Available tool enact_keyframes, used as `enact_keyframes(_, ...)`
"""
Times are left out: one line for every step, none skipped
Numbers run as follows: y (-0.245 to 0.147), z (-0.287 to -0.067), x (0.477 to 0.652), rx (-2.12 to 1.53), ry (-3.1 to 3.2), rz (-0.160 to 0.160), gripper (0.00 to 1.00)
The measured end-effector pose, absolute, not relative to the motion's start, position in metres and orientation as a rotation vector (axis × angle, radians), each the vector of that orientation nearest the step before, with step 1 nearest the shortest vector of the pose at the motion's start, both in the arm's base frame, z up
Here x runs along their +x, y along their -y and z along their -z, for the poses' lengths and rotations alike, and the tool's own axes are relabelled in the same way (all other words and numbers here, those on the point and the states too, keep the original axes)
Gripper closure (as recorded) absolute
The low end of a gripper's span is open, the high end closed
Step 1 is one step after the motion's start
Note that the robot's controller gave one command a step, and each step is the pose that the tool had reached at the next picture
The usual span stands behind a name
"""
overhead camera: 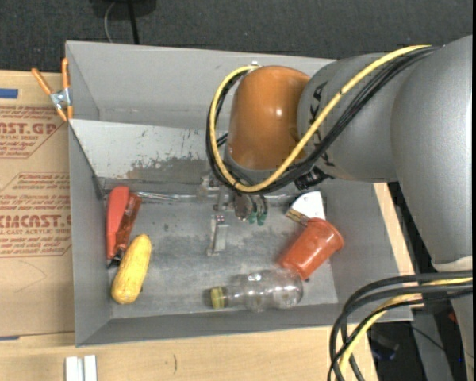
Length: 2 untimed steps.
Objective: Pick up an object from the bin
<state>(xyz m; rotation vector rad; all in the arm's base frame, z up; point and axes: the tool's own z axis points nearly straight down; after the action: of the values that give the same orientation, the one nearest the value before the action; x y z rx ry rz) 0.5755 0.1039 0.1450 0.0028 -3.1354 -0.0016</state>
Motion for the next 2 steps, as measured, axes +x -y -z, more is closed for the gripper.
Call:
enact_keyframes(-0.104, -0.15, 0.577, 0.002, 3.143, 0.003, 0.0)
enact_keyframes(-0.145, -0.11, 0.562, 0.027, 3.148, 0.002, 0.0)
